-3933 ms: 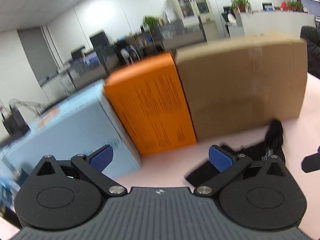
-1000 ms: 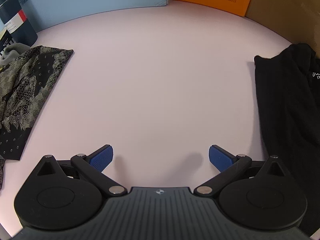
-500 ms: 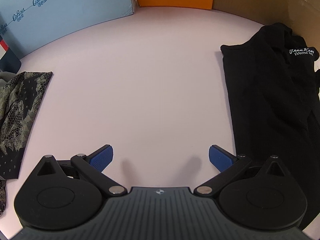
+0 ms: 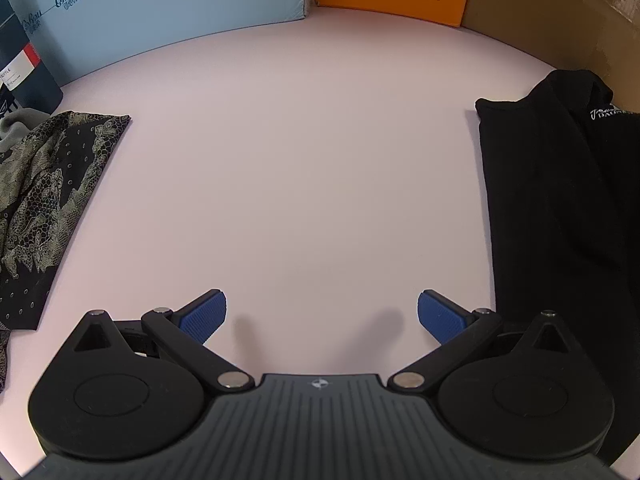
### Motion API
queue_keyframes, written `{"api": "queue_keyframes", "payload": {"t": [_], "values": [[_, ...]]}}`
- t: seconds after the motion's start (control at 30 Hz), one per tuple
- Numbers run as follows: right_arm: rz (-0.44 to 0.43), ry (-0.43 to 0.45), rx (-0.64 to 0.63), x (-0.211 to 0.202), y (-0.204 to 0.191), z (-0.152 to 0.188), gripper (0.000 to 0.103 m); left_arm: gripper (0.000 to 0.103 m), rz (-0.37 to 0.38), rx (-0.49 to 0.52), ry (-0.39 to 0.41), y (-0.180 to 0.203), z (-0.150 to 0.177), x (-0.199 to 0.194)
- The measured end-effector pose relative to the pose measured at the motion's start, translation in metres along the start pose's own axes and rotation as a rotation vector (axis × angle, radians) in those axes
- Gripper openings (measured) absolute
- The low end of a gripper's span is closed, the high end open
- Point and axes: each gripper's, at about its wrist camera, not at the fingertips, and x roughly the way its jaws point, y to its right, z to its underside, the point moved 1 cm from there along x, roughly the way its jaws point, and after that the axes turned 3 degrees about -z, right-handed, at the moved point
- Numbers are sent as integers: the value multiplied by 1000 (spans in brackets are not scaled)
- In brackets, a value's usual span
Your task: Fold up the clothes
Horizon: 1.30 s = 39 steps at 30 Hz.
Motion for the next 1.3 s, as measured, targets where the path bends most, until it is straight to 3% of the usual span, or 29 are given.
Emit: {"api": "queue_keyframes", "payload": {"t": [0.1, 0.17, 0.2, 0.27, 0.3, 0.43, 0.53, 0.63, 0.67, 0.7, 0.83, 0.9, 0.97, 1.03, 1.1, 1.2, 1.23, 1.27, 1.3], "values": [[79, -38, -17, -47, -2, 10, 14, 103, 20, 47, 34, 9, -17, 0], [160, -85, -5, -69, 4, 22, 20, 103, 39, 87, 87, 23, -38, -2], [190, -104, -1, -77, 7, 28, 26, 103, 64, 116, 115, 33, -50, -1], [245, -107, 4, -85, 11, 39, 65, 103, 98, 168, 155, 53, -69, 5], [254, -95, 14, -85, 13, 44, 70, 103, 116, 192, 170, 64, -77, 9], [276, -74, 62, -66, 23, 66, 82, 103, 180, 258, 129, 101, -91, 36], [257, -87, 86, -46, 29, 78, 83, 99, 179, 297, 119, 121, -89, 46], [247, -78, 108, -30, 33, 85, 88, 62, 230, 295, 183, 124, -81, 38], [253, -74, 104, -25, 34, 86, 91, 35, 222, 293, 204, 122, -79, 35], [265, -72, 98, -20, 35, 86, 92, 18, 213, 290, 225, 121, -77, 32], [321, -84, 48, 1, 43, 83, 94, 9, 133, 144, 244, 84, -84, 30], [357, -91, 4, 11, 47, 79, 94, 9, 95, 38, 222, 57, -91, 32], [424, -104, -60, 23, 53, 75, 95, 12, 133, -42, 183, 33, -97, 35], [515, -131, -136, 35, 61, 72, 97, 36, 212, -81, 142, 20, -98, 37], [575, -192, -177, 52, 72, 71, 97, 96, 245, -79, 148, 21, -97, 34], [591, -256, -244, 74, 78, 71, 97, 99, 270, -5, 195, 42, -88, 28], [543, -283, -273, 80, 74, 72, 80, 99, 272, 25, 183, 50, -86, 29], [507, -300, -297, 83, 68, 72, 43, 99, 268, 50, 176, 57, -84, 29], [468, -314, -294, 83, 64, 71, 15, 99, 259, 71, 178, 63, -82, 29]]}}
